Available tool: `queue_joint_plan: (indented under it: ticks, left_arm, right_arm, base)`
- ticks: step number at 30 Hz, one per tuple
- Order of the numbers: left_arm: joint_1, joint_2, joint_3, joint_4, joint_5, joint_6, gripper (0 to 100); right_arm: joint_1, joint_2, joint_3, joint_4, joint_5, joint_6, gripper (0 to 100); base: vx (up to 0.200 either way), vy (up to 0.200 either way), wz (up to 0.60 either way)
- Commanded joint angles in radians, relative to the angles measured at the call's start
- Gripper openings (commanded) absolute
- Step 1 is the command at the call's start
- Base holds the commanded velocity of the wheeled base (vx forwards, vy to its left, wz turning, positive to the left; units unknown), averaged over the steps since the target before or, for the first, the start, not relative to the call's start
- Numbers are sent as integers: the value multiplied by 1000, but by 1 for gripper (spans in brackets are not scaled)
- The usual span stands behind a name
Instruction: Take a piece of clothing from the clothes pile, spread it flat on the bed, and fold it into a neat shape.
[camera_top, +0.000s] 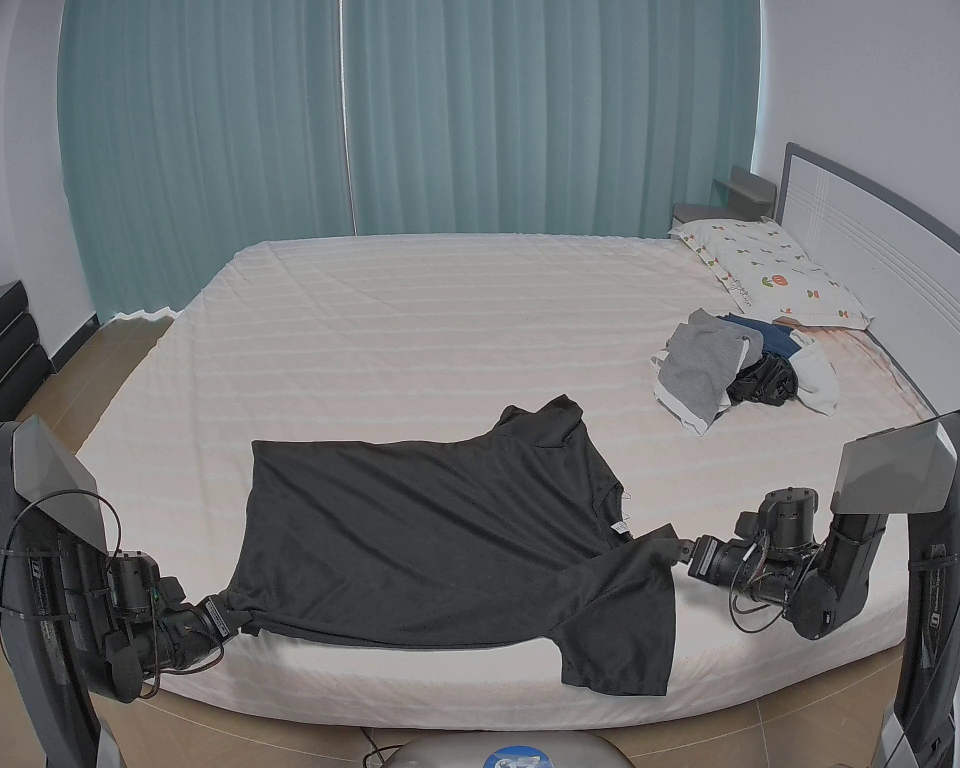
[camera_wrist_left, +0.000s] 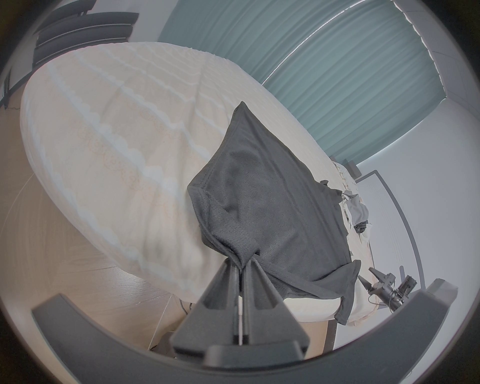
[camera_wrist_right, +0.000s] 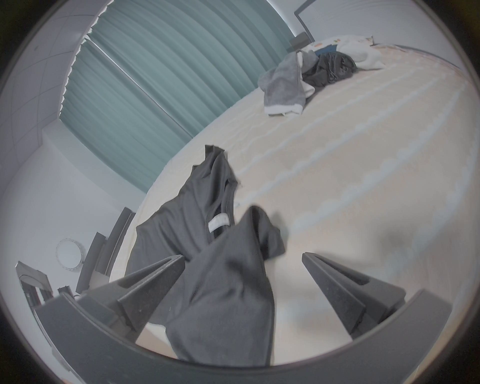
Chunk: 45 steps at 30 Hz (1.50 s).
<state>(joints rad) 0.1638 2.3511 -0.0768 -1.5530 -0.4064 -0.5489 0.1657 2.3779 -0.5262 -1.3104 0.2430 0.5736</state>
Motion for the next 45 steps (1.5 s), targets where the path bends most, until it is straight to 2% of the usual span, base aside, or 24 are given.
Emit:
queue_joint_plan:
  ticks: [1, 4, 10, 21, 25, 27, 32, 36, 37, 45]
  left_arm:
    - [-1, 10, 0, -10, 0, 1, 0]
    - [-3, 11, -3, -10, 1, 1, 0]
    - [-3, 11, -6, -10, 0, 1, 0]
    - [-4, 11, -4, -10, 0, 1, 0]
    - [-6, 11, -6, -12, 0, 1, 0]
    - [-6, 11, -6, -10, 1, 1, 0]
    - [-7, 13, -6, -10, 1, 1, 0]
    - [-7, 11, -4, -10, 1, 1, 0]
    - [-7, 11, -4, -10, 1, 1, 0]
    - [-4, 8, 6, -12, 1, 3, 0]
  right_arm:
    - [32, -63, 155, -39, 61, 5, 100]
    - [61, -26, 198, -92, 82, 6, 100]
    - [103, 57, 233, -204, 71, 0, 100]
    - [104, 73, 255, -204, 68, -21, 100]
    - [123, 101, 238, -201, 65, -83, 100]
    - [144, 109, 229, -201, 64, -84, 100]
    - [153, 113, 198, -181, 22, -84, 100]
    - [152, 112, 196, -176, 15, -84, 100]
    - [152, 112, 198, -176, 13, -83, 0]
    - [126, 75, 293, -239, -2, -89, 0]
  base:
    - [0, 0, 0]
    - [0, 0, 0]
    - [0, 0, 0]
    - [0, 0, 0]
    - [0, 0, 0]
    - [0, 0, 0]
    - [0, 0, 0]
    - [0, 0, 0]
    - [0, 0, 0]
    - [0, 0, 0]
